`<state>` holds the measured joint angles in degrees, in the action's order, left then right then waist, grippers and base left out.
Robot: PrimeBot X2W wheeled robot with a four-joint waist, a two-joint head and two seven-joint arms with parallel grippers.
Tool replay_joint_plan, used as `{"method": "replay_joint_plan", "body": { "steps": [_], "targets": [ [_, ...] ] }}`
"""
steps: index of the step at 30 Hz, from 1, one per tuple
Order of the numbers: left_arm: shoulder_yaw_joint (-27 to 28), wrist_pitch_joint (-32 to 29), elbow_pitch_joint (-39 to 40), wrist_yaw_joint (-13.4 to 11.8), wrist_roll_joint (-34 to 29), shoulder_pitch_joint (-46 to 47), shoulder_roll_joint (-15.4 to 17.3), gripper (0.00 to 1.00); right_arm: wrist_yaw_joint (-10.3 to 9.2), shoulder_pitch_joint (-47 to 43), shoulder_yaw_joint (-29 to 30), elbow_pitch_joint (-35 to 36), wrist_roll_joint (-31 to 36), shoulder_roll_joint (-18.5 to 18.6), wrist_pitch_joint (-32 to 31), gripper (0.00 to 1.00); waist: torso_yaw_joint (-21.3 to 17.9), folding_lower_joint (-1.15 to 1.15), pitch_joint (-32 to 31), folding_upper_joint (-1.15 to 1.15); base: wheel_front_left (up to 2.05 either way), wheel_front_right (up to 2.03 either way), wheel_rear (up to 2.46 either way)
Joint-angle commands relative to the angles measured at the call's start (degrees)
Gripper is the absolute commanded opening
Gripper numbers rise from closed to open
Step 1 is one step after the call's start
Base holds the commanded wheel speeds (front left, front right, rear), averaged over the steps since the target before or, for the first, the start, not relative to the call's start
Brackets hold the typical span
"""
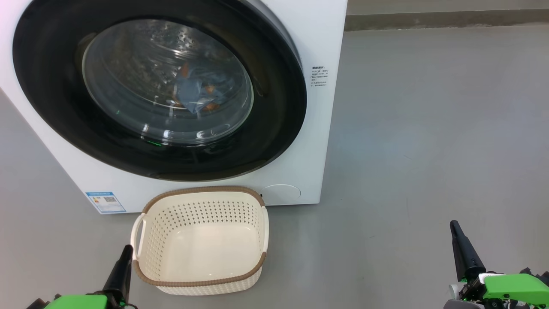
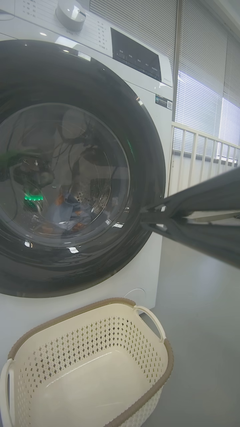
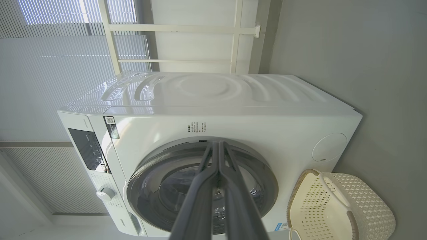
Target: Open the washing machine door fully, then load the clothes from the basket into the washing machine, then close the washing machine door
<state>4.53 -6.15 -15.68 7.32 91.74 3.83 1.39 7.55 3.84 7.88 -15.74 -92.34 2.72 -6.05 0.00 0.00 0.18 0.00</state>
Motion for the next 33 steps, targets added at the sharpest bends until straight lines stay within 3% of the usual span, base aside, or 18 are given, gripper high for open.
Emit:
{"method": "replay_joint_plan", "body": {
  "steps": [1, 33],
  "targets": [
    [2.0, -0.3, 1.6, 0.2, 0.4, 2.4, 1.5, 0.00, -0.06, 2.3, -1.4, 1.7, 0.2, 0.2, -0.4, 0.00, 0.0, 0.00, 0.0, 0.00, 0.00, 0.00, 0.00],
    [2.0, -0.3, 1.6, 0.2, 0.4, 2.4, 1.5, 0.00, -0.06, 2.3, -1.3, 1.7, 0.2, 0.2, -0.5, 0.00, 0.0, 0.00, 0.0, 0.00, 0.00, 0.00, 0.00]
  ]
}}
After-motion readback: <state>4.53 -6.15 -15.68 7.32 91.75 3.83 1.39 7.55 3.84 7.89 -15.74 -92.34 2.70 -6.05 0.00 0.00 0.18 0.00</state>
